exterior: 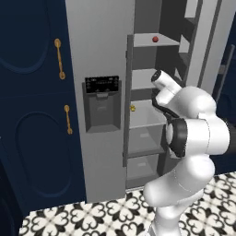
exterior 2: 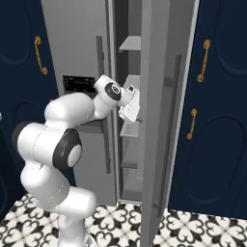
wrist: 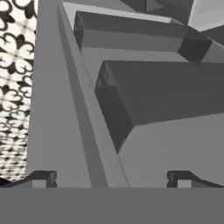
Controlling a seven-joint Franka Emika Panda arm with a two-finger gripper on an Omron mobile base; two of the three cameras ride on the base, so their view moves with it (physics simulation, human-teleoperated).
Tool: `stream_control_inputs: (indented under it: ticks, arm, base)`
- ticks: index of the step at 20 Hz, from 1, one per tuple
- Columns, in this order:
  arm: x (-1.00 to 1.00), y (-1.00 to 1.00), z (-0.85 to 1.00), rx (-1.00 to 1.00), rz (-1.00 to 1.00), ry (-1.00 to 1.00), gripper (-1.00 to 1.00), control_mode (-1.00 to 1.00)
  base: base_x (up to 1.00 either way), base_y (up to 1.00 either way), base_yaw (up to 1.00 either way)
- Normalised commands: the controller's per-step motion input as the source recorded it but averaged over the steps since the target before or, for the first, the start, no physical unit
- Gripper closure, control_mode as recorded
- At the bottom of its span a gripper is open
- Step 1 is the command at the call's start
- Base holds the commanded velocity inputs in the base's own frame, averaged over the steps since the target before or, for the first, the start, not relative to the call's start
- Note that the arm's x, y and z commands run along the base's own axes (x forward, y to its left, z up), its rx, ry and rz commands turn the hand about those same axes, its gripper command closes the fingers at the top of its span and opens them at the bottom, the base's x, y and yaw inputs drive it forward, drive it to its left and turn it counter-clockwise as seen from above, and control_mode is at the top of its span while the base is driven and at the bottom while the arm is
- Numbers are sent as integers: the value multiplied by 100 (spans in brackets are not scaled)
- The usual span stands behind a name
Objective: Take the strawberry from the fridge and place it on top of the pancake, located on the dining counter.
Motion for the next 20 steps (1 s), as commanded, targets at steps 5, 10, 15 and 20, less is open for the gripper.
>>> stream_control_inputs:
  ticks: [5, 10, 15, 20]
  arm:
    - [9, -100, -47, 0, 1, 0, -100, -100]
    - [0, -100, -11, 0, 4, 0, -100, -100]
    - [-30, -30, 0, 0, 6, 0, -100, -100]
    - [-18, 35, 1, -8, 24, 0, -100, -100]
  base:
    - [0, 0, 0]
    - [0, 0, 0]
    - [0, 0, 0]
    - [0, 0, 0]
